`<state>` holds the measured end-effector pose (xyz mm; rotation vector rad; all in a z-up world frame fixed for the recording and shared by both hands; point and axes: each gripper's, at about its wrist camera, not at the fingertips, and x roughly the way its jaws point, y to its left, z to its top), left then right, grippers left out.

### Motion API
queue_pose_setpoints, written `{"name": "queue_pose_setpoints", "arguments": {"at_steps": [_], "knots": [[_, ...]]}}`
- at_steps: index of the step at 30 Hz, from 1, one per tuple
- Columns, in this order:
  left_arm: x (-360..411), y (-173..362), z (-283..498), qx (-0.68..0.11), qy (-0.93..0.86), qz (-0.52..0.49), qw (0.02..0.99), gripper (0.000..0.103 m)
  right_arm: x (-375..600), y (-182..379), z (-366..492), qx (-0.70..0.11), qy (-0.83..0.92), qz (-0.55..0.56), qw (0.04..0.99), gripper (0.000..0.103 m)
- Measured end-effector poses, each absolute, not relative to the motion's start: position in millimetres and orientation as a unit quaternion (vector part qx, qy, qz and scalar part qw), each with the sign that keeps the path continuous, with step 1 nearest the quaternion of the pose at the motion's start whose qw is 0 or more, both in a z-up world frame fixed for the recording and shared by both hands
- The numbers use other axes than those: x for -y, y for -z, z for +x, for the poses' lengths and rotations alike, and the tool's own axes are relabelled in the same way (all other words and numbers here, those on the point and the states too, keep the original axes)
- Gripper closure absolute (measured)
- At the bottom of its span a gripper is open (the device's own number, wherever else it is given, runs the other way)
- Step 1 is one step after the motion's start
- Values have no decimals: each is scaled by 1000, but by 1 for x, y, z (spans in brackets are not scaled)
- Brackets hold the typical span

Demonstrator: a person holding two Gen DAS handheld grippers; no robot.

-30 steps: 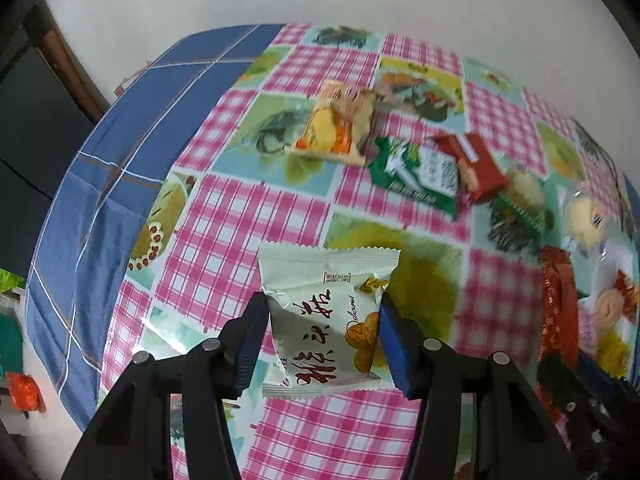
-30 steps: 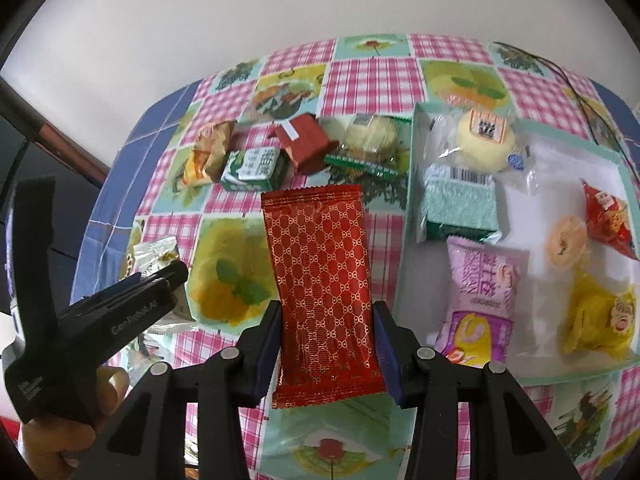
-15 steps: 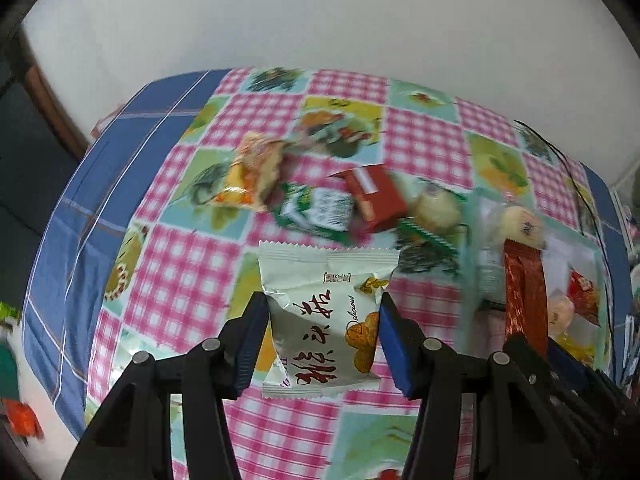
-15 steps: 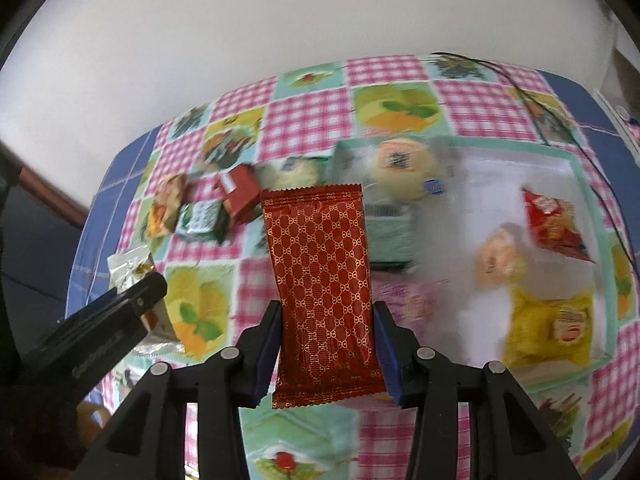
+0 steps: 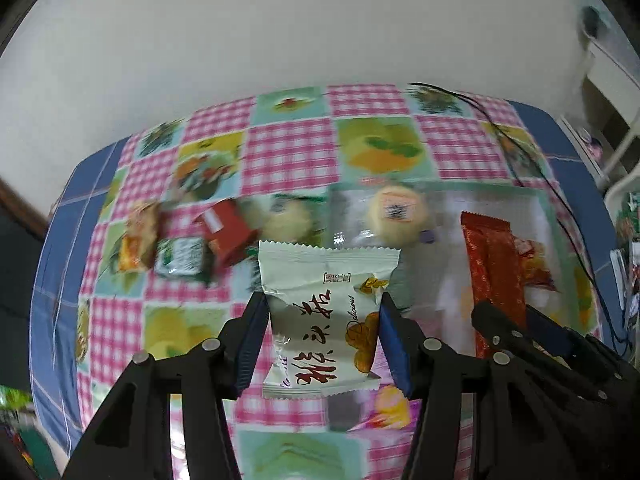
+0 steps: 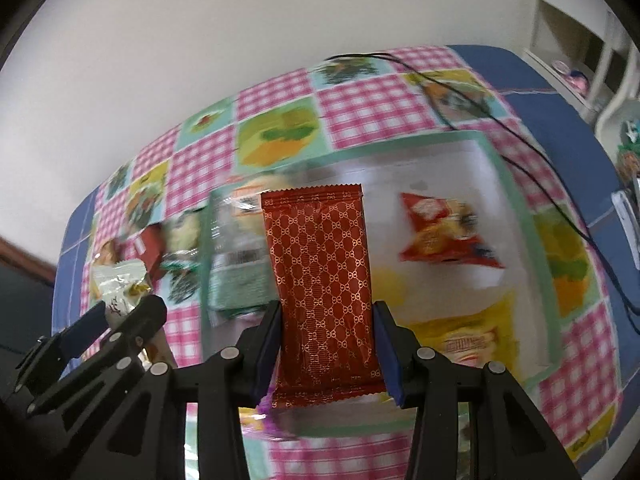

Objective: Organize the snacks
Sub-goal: 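Carry white pastry packet with left tool while right tool carries red packet to tray, then drop white pastry packet from left tool while right tool releases red packet in tray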

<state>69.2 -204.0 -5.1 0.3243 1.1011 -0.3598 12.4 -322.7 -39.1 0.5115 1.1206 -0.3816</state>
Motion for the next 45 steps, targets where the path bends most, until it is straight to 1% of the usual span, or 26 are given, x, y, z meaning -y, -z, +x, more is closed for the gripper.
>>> {"name": "queue_pose_setpoints", "arguments": {"at_steps": [9, 18, 22, 25, 26, 28, 31, 32, 33, 35, 38, 41, 45], "knots": [[253, 16, 62, -519, 207, 163, 813, 47, 368, 51, -5, -521, 223, 274, 777, 56], [267, 34, 60, -536, 215, 157, 801, 46, 388, 53, -18, -517, 240, 280, 772, 56], [266, 34, 59, -537, 213, 154, 801, 46, 389, 53, -19, -518, 241, 285, 769, 54], [261, 29, 60, -536, 211, 148, 804, 41, 388, 52, -20, -521, 241, 284, 768, 54], [259, 28, 61, -536, 209, 145, 805, 41, 388, 52, -20, -521, 240, 285, 768, 53], [254, 26, 63, -537, 203, 142, 806, 41, 386, 50, -20, -521, 241, 285, 768, 46], [244, 25, 66, -541, 189, 141, 807, 39, 384, 48, -20, -520, 238, 283, 770, 42], [241, 26, 68, -543, 184, 140, 807, 37, 383, 47, -20, -520, 237, 282, 770, 40], [237, 27, 69, -546, 177, 137, 807, 31, 382, 46, -20, -520, 235, 282, 771, 37], [229, 28, 73, -550, 164, 133, 808, 24, 379, 45, -19, -523, 231, 277, 772, 33], [216, 31, 76, -553, 141, 134, 810, 24, 372, 45, -16, -527, 225, 265, 775, 28], [204, 34, 79, -556, 119, 136, 811, 14, 363, 43, -14, -531, 219, 255, 778, 23], [189, 37, 81, -559, 95, 129, 813, 13, 348, 40, -10, -533, 205, 236, 786, 16]]}}
